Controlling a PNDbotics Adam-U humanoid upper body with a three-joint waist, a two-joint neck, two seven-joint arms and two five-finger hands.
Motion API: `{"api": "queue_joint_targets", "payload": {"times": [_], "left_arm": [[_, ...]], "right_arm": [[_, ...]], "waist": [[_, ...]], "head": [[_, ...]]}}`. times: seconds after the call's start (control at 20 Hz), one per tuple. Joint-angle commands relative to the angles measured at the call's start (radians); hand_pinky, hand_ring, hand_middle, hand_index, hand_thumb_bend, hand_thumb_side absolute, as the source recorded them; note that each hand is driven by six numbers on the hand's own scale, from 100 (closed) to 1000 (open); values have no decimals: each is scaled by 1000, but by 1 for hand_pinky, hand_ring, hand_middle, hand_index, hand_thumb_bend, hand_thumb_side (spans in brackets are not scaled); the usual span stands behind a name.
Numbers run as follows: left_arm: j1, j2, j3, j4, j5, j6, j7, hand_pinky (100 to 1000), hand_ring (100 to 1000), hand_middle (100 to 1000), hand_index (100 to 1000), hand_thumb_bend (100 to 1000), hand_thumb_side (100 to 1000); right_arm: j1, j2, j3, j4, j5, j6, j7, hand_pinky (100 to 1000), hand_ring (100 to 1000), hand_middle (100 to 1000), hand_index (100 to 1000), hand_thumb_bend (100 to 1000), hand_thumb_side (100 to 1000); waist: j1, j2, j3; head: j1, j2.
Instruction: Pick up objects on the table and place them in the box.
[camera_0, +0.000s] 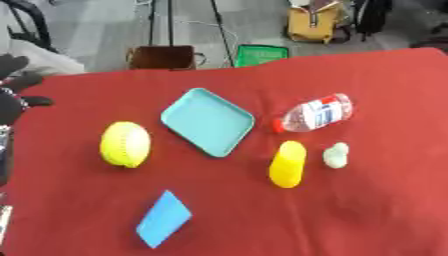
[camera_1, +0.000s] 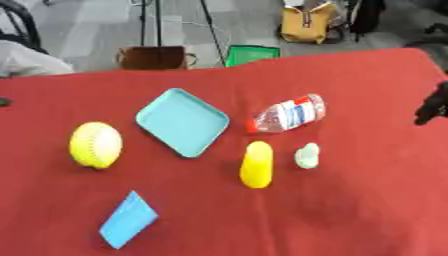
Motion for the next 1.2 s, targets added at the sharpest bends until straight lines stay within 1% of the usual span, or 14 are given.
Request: {"api": "queue_joint_targets", "payload": {"times": [0.05, 0.1, 0.2, 0.25, 0.3, 0.35, 0.4, 0.5, 0.55, 0.6, 0.75, 0.8, 0.95, 1.2], "left_arm": [[10, 112, 1, -19, -284, 20, -28, 781, 836, 830, 941, 736, 654], [11, 129, -14, -19, -354, 38, -43, 810, 861, 841, 936, 808, 659], [3, 148, -40, -19, -450, 72, -79, 810, 861, 841, 936, 808, 659], [1, 150, -47, -19, -474, 80, -85, 810, 861, 841, 936, 808, 659], [-6, 166, -59, -15, -499, 88, -104, 851, 896, 852, 935, 897, 676], [-17, 182, -73, -11, -527, 100, -134, 851, 896, 852, 935, 897, 676], [-29, 195, -84, -9, -551, 111, -160, 873, 905, 855, 936, 926, 694], [-66, 224, -106, 15, -598, 133, -203, 888, 904, 850, 931, 938, 715], [-81, 233, -115, 27, -613, 141, -214, 888, 904, 850, 931, 938, 715], [-92, 240, -122, 38, -624, 146, -221, 911, 904, 846, 932, 946, 733], [-124, 255, -140, 77, -657, 155, -246, 915, 903, 845, 932, 947, 742], [-131, 258, -143, 87, -666, 156, -252, 929, 895, 835, 930, 974, 753], [-168, 272, -156, 147, -706, 166, -286, 927, 874, 821, 921, 1000, 747], [-221, 287, -180, 257, -737, 154, -299, 933, 861, 806, 912, 1000, 762]], "right_arm": [[-9, -22, -3, -13, 5, -38, 44, 574, 629, 634, 798, 100, 690], [-10, -21, -2, -13, 5, -37, 45, 574, 629, 635, 799, 100, 688], [-12, -21, 0, -14, 4, -36, 48, 574, 629, 635, 799, 100, 688], [-12, -21, 1, -14, 4, -36, 49, 574, 629, 635, 799, 100, 688], [-13, -22, 1, -14, 4, -36, 49, 575, 628, 634, 799, 100, 687], [-13, -23, 2, -13, 3, -36, 50, 575, 628, 634, 799, 100, 687], [-13, -24, 3, -12, 3, -36, 51, 575, 628, 634, 799, 100, 688], [-13, -23, 6, -11, 3, -36, 54, 575, 628, 633, 799, 100, 689], [-13, -23, 7, -11, 2, -36, 56, 575, 628, 633, 799, 100, 689], [-13, -22, 7, -10, 2, -36, 57, 575, 627, 632, 799, 100, 689], [-13, -22, 8, -9, 1, -37, 61, 575, 627, 632, 799, 100, 689], [-13, -22, 9, -9, 1, -38, 61, 575, 627, 632, 799, 100, 689], [-14, -21, 10, -7, 0, -40, 63, 575, 626, 631, 799, 100, 690], [-17, -19, 14, -5, -2, -42, 69, 575, 625, 631, 800, 100, 690]], "waist": [[1, -16, -6], [3, -16, -9], [4, -17, -14], [4, -18, -15], [5, -19, -19], [5, -20, -22], [5, -21, -24], [7, -22, -28], [7, -23, -29], [7, -23, -30], [6, -22, -33], [6, -22, -34], [5, -20, -40], [3, -18, -47]], "head": [[-2, 3], [-2, 3], [-2, 3], [-2, 4], [0, 4], [1, 4], [2, 5], [2, 7], [2, 8], [2, 8], [3, 7], [3, 6], [2, 1], [0, -8]]}}
